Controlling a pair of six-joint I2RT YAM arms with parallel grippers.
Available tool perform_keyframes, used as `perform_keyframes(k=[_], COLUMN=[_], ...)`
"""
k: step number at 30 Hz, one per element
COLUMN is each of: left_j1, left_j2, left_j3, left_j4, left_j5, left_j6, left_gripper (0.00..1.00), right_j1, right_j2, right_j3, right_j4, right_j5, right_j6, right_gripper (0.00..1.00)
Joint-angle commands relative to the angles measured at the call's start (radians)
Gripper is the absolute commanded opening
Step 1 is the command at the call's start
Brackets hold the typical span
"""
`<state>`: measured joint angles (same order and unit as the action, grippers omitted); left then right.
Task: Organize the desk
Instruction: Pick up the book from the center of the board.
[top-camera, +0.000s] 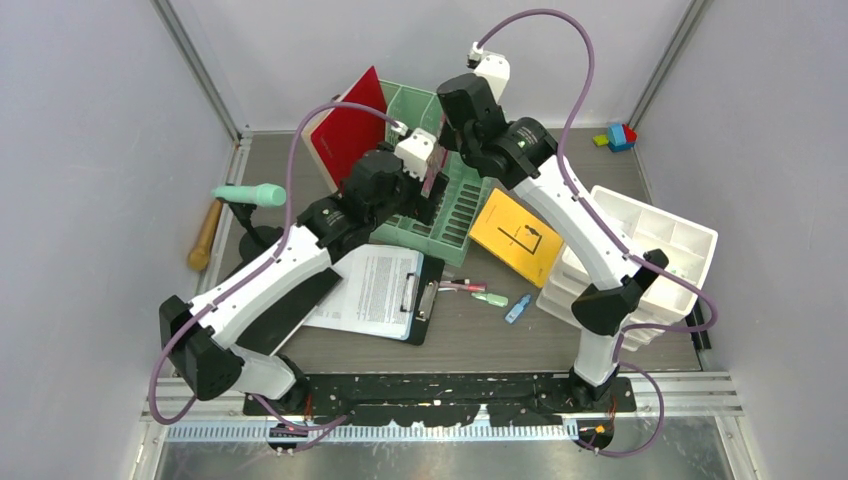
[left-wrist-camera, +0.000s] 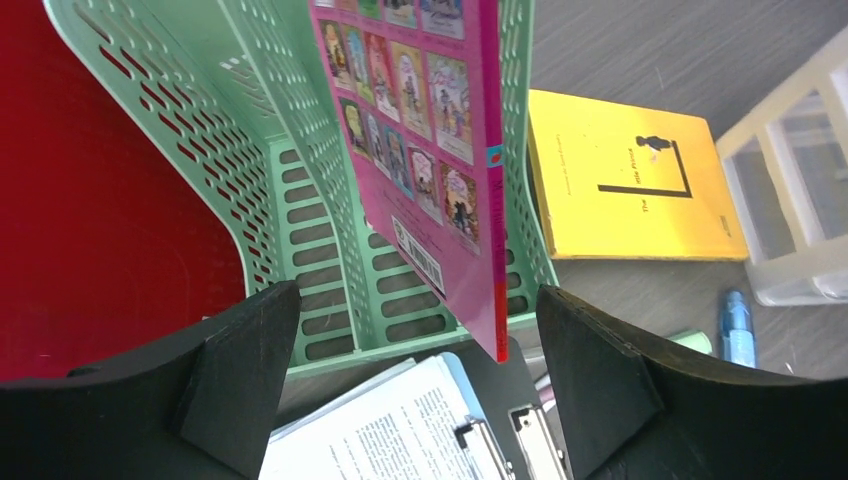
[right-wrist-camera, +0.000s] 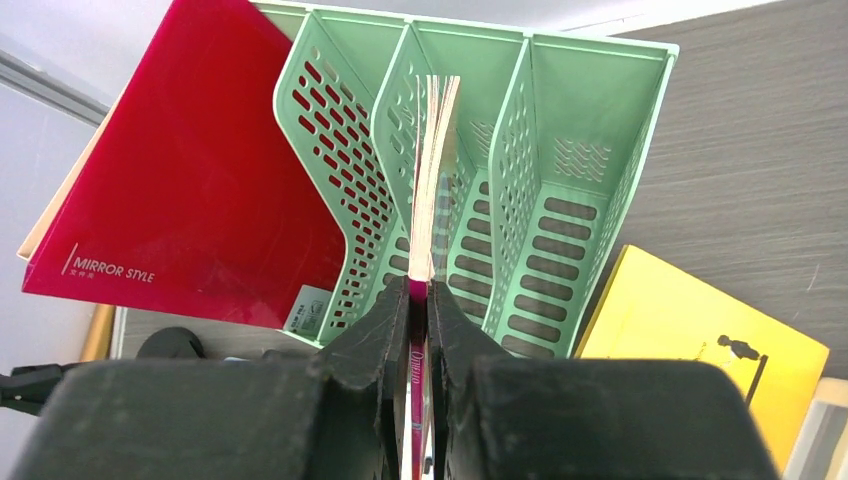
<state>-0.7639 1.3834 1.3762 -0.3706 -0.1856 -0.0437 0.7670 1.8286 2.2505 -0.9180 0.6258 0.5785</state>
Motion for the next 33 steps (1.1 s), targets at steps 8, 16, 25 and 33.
perform_keyframes(k=[8, 16, 25, 33], left_j1=[-0.002, -0.002, 0.000, 0.034], left_j2=[0.028, 0.074, 0.022, -0.124], left_j3=[-0.110, -0.105, -0.135, -0.191], left_j4=[0.278, 0.294, 0.291, 0.285], left_j5=[-0.022, 0.010, -0.029, 0.049], left_j6=[0.074, 0.076, 0.149, 0.204], left_gripper=[0.76, 0.46, 0.00, 0.00], right_j1=[-0.040, -0.040, -0.062, -0.145], right_j2=[-0.034, -0.048, -0.131, -0.215], right_j3=[-0.009, -0.034, -0.132, -0.253], right_j4=[-0.003, 0.006, 0.060, 0.166], right_j5=[-0.110, -0.146, -0.189, -0.392], right_j6=[0.127, 0.140, 0.128, 0.078], right_gripper=[0.00, 0.00, 0.00, 0.76])
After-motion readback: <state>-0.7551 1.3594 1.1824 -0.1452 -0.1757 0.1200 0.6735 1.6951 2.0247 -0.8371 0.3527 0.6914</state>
